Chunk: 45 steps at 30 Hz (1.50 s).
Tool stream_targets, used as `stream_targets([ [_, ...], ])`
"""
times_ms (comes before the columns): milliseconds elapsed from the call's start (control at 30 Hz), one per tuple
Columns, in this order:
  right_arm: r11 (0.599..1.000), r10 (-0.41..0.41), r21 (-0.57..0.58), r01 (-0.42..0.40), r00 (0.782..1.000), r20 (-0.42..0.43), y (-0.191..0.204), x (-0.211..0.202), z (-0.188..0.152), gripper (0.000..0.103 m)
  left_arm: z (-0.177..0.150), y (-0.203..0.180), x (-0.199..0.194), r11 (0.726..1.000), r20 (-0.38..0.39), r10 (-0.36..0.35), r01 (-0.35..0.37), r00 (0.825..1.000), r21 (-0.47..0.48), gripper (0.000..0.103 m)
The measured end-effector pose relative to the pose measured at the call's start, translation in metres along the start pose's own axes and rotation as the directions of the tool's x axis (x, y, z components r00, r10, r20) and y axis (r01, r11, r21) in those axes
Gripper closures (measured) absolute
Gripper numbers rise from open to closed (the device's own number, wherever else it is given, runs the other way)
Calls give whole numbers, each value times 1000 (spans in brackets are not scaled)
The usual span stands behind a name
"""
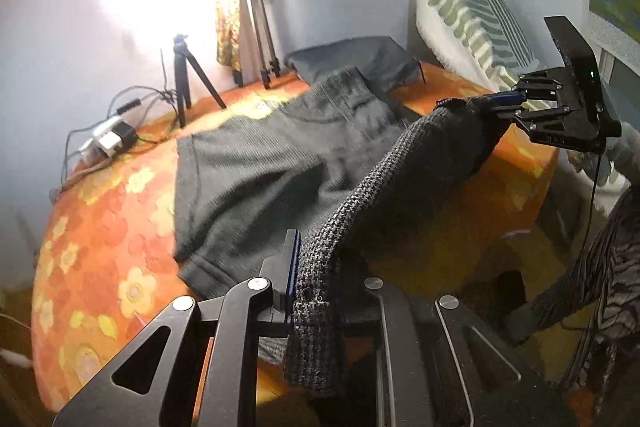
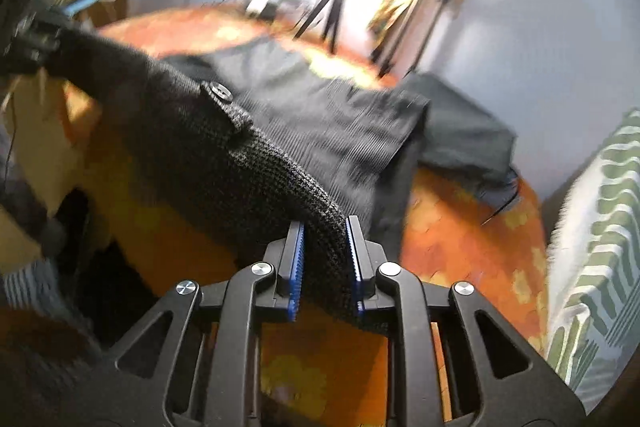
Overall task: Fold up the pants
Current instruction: 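Lift the held leg with both grippers and fold it over the other leg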
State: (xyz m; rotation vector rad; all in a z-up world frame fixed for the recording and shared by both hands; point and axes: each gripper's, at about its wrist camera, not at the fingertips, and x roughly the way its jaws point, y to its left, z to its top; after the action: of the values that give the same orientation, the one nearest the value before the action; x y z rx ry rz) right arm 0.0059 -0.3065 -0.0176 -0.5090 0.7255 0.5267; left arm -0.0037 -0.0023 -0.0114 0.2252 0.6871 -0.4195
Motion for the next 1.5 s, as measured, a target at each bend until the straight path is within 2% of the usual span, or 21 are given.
stream_targets([
  [100,999,-25,49,23,999,33,-14,1,25,84,19,10,1,1000,25,20,-21,999,18,90],
  [200,997,-70,23,69,996,48,-22,10,49,84,42,23,10,998,45,54,-56,997,39,90],
  [333,997,-72,37,70,996,54,-44,33,87,85,66,51,32,998,43,57,-57,997,1,90],
  [533,997,-74,32,73,997,26,-69,81,125,85,96,92,80,997,18,69,-68,997,-47,90],
  [833,996,-76,38,78,996,-51,-92,159,147,86,115,140,162,994,-61,35,-41,998,-98,90],
  [1100,994,-109,6,111,987,-119,-99,224,159,86,129,178,224,990,-149,-18,-3,989,-138,90],
  [1233,992,-126,-8,126,983,-137,-98,245,163,86,132,185,245,996,-176,2,-18,984,-93,89],
  [1433,989,-146,-19,145,975,-165,-99,270,166,86,133,201,259,994,-190,42,-60,981,-90,75],
  [1467,990,-143,-15,143,975,-167,-100,272,165,86,132,203,259,994,-191,46,-64,981,-91,71],
  [1500,990,-144,-14,143,975,-168,-99,272,165,86,131,206,258,993,-193,61,-80,979,-91,61],
])
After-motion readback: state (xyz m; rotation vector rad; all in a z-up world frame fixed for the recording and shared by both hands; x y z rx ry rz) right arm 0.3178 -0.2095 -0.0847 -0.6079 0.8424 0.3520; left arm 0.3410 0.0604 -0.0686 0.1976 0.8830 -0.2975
